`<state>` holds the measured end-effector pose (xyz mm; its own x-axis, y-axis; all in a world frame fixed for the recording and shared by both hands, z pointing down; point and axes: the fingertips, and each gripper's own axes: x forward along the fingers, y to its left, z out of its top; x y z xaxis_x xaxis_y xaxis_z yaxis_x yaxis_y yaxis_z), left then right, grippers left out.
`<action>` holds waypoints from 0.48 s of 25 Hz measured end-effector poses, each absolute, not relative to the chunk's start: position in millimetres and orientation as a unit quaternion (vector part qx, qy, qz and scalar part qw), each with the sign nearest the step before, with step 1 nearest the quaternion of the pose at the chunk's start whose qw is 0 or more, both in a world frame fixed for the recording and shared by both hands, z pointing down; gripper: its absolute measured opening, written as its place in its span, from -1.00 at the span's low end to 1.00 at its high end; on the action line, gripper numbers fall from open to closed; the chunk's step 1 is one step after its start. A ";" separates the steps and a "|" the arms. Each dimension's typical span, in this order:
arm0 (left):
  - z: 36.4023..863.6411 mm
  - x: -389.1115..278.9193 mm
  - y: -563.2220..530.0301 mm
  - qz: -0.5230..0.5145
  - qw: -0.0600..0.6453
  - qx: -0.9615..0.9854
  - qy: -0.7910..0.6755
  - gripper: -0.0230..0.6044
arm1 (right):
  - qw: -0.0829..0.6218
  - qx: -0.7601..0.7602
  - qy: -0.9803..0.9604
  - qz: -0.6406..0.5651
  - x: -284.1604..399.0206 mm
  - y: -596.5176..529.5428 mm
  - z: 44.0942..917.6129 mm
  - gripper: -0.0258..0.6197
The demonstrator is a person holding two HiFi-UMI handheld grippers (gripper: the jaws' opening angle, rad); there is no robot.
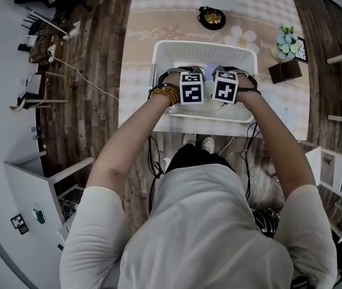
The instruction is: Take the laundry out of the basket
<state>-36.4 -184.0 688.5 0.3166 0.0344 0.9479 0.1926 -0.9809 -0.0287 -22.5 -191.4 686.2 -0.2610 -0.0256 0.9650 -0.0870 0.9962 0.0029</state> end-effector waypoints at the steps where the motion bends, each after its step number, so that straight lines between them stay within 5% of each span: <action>1: 695.4 -37.6 -185.2 -0.585 0.067 -0.805 -0.071 0.01 | 0.611 0.033 -0.791 0.023 -23.9 -193.1 692.1 0.19; 12: 748.0 -49.6 -191.9 -0.601 0.060 -0.793 -0.079 0.02 | 0.633 0.031 -0.772 0.038 -23.1 -196.0 750.5 0.19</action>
